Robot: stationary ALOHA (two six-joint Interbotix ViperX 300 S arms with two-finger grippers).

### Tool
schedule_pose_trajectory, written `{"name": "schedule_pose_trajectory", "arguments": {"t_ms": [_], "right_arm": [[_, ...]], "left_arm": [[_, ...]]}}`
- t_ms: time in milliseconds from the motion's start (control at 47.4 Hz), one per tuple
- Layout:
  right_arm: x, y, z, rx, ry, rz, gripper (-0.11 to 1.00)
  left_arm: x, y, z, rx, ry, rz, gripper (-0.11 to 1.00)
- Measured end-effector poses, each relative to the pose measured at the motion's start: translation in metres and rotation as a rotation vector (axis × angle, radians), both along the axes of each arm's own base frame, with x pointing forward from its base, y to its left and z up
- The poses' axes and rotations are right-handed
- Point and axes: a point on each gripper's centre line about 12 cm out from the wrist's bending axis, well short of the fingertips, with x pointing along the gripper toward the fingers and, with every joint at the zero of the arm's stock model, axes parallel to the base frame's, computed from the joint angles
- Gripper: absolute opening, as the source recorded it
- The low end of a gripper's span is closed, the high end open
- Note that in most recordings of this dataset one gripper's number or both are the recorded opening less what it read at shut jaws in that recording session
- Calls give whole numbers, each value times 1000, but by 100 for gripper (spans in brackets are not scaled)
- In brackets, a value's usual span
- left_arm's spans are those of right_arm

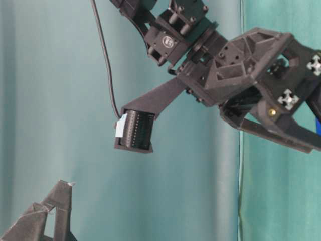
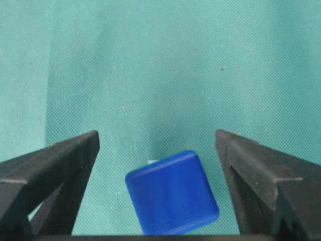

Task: Handover the blue block to the right arm after grasping it with the left arm, then place it in the designated position.
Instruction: 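Lower the cube onto the white marker with the right gripper, then open the right gripper and raise it away from the cube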

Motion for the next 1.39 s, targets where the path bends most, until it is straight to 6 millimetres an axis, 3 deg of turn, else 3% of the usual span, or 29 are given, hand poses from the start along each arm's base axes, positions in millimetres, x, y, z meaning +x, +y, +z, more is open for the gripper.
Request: {"name": "schedule_pose_trajectory", "arguments": {"t_ms": [232, 717, 1096, 1391], "right_arm": [[-2, -2, 20, -7, -28, -11, 98], [-23, -4, 102, -34, -148, -44, 98], [-26, -2, 108, -35, -158, -41, 98], [-43, -1, 118, -28, -190, -28, 97]], "left_arm": [[0, 0, 0, 0, 0, 0, 100], [0, 0, 0, 0, 0, 0, 100], [0, 0, 0, 0, 0, 0, 100], [0, 0, 0, 0, -2, 0, 100]]}}
